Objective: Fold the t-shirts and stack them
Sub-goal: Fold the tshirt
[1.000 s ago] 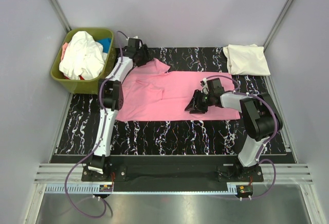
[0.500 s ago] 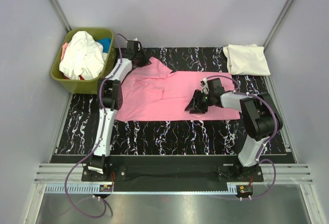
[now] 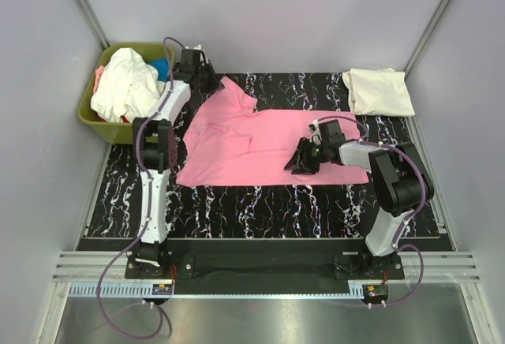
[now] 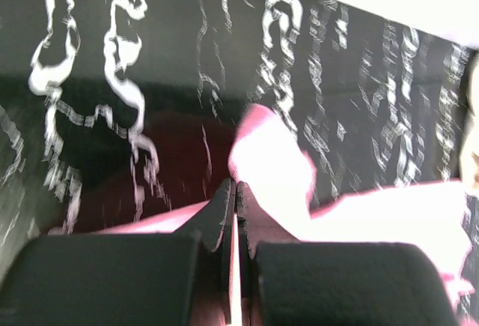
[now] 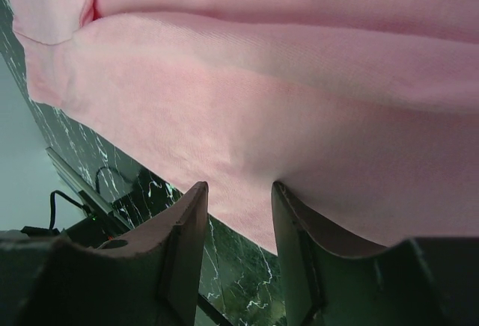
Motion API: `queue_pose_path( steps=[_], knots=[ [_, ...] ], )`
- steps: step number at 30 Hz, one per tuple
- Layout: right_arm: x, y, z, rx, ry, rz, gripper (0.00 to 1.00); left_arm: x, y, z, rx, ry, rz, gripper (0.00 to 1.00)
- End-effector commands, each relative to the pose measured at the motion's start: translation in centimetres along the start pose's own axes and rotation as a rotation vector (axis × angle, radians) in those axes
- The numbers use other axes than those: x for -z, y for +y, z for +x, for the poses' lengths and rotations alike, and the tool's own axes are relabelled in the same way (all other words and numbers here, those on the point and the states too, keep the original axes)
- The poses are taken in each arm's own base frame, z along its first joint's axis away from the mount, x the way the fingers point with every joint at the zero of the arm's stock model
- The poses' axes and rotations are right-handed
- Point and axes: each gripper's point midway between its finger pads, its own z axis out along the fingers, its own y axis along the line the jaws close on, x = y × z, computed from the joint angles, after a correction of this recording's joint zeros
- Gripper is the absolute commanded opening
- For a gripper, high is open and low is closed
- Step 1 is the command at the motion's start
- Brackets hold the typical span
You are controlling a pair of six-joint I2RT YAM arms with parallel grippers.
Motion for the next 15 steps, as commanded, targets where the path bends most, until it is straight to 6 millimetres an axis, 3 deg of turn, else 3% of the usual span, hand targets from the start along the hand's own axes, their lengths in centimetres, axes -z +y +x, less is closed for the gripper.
queue_pose_path(
  steps=[1,2,3,6,7,9,13,14,15],
  knots=[
    [0.6,0.1,-1.2,0.006,-0.049,-0.004,0.47,6.1,-4.4,-2.7,-0.095,-0.052,0.09,0.0],
    [0.8,0.1,-1.3,0.001,-0.057,-0.006,0.47,7.9,-5.6,-3.1,-0.114,-0.066,0.103,0.0],
    [1.3,0.2,-1.8,-0.001,-0.076,-0.009,0.48,7.8,-4.5,-1.1,-0.12,-0.022,0.079,0.0],
    [2.2,-0.1,-2.5,-0.046,-0.097,-0.007,0.48,10.9,-5.6,-0.3,-0.15,-0.024,0.08,0.0],
    [3.0,-0.3,-3.3,-0.073,-0.113,-0.002,0.48,11.1,-4.5,1.5,-0.146,0.012,0.059,0.0],
    [4.9,0.6,-5.1,-0.117,-0.173,-0.011,0.48,13.4,-5.3,1.6,-0.161,-0.002,0.068,0.0],
    [9.8,1.1,-11.1,-0.174,-0.315,0.137,0.55,17.0,-5.3,4.5,-0.192,0.017,0.061,0.0],
    [10.5,1.0,-12.1,-0.151,-0.329,0.174,0.56,17.5,-5.4,5.2,-0.203,0.024,0.058,0.0],
    [10.3,-0.3,-11.8,-0.18,-0.288,0.249,0.57,18.1,-5.3,5.7,-0.208,0.031,0.049,0.0]
  ],
)
